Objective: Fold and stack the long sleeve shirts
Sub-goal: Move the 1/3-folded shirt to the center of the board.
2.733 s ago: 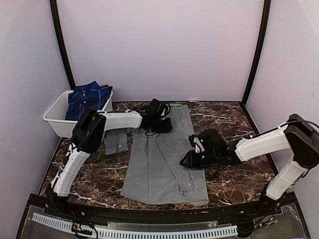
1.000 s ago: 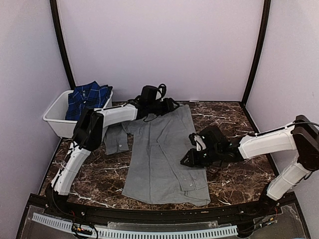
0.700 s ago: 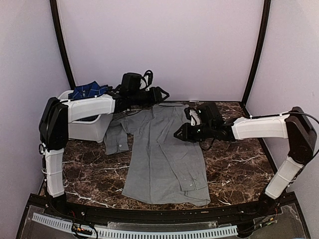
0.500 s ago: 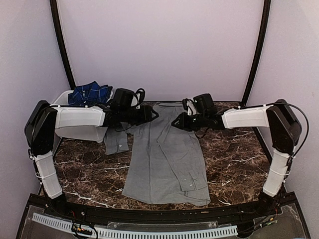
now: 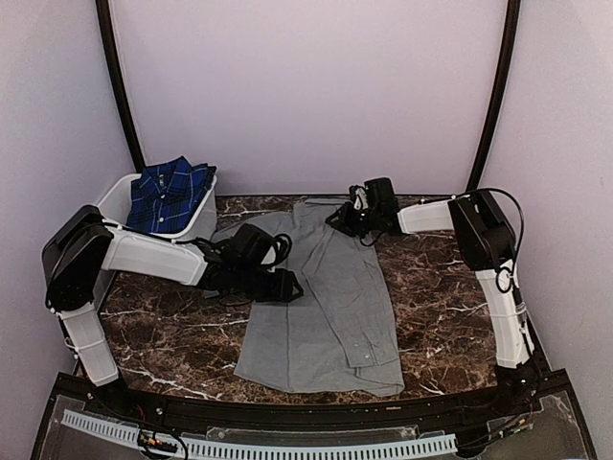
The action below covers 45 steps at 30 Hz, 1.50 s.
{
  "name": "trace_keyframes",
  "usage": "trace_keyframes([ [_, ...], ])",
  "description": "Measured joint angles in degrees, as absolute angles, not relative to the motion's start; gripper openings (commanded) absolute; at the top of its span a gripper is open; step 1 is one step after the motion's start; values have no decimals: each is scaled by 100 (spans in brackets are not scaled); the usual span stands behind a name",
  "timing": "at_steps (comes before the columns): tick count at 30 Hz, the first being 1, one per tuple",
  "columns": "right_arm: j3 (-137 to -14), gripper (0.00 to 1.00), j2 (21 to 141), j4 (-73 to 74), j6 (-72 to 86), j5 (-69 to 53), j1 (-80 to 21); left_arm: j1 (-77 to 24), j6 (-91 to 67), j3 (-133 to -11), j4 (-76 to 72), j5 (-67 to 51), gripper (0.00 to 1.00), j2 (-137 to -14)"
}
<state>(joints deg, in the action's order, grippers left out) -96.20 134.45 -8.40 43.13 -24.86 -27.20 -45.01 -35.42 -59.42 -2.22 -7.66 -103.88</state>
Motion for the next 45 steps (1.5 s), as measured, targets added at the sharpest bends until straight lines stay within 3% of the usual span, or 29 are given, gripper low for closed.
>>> trace_keyframes([
  [15, -11281, 19, 14870, -718, 5645, -2512, -2296, -4751, -3618, -5441, 360, -497, 52, -10108],
  [38, -9850, 20, 13931, -615, 5065, -2600, -1584, -6029, -3538, -6237, 1046, -580, 52, -10597],
  [45, -9804, 27, 13830, -440, 4777, -2707, -1343, -6018, -3675, -6676, 1564, -220, 54, -10619],
])
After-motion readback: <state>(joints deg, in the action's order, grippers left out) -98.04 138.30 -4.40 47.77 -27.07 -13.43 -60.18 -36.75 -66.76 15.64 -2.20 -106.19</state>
